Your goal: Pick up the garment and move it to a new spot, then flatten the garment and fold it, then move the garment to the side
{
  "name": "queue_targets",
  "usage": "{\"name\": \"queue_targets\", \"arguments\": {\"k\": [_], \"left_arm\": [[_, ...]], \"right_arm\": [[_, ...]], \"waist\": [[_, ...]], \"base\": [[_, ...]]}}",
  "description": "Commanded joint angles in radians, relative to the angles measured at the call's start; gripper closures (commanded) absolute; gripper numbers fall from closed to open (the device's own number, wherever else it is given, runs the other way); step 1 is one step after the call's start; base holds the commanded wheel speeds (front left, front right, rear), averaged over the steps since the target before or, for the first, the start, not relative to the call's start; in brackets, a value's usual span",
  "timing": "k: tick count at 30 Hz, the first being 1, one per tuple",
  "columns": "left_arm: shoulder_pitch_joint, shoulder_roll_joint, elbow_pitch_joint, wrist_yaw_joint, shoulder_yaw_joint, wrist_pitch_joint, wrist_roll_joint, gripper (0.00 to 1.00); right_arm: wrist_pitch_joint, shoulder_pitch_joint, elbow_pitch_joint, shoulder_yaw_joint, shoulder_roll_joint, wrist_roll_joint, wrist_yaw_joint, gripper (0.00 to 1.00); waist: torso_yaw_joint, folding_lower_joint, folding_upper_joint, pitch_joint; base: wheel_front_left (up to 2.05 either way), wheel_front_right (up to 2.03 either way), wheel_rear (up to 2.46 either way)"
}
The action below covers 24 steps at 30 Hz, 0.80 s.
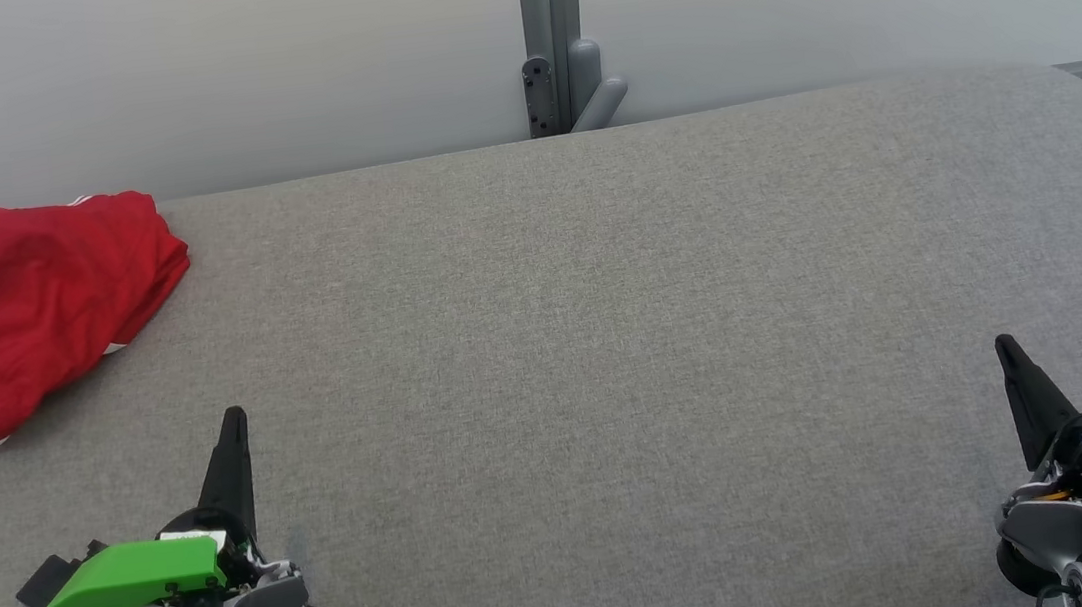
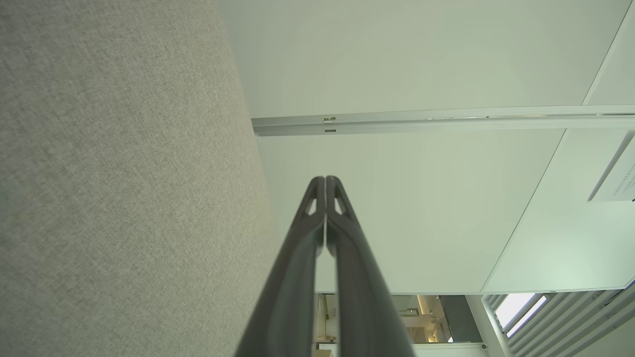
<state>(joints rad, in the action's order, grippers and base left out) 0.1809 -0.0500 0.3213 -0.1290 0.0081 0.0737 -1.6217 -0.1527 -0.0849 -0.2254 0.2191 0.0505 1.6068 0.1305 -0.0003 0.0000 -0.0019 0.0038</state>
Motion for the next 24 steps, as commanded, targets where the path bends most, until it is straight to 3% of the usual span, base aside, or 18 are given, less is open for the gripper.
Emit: {"name": "queue_targets", "arguments": {"k": [1, 24], "left_arm": [[0.016, 0.0, -0.001, -0.005, 0.003, 0.0, -0.005, 1.0], [0.016, 0.0, -0.001, -0.005, 0.003, 0.0, -0.005, 1.0]], "right_arm": [[-0.004, -0.006, -0.002, 0.001, 0.0, -0.002, 0.0, 1.0], [-0.004, -0.006, -0.002, 0.001, 0.0, -0.002, 0.0, 1.0]], "waist": [[0.0, 0.0, 0.0019, 0.0], [0.0, 0.0, 0.0019, 0.0]], "base": [[0.0, 0.0, 0.0], [0.0, 0.0, 0.0]]}}
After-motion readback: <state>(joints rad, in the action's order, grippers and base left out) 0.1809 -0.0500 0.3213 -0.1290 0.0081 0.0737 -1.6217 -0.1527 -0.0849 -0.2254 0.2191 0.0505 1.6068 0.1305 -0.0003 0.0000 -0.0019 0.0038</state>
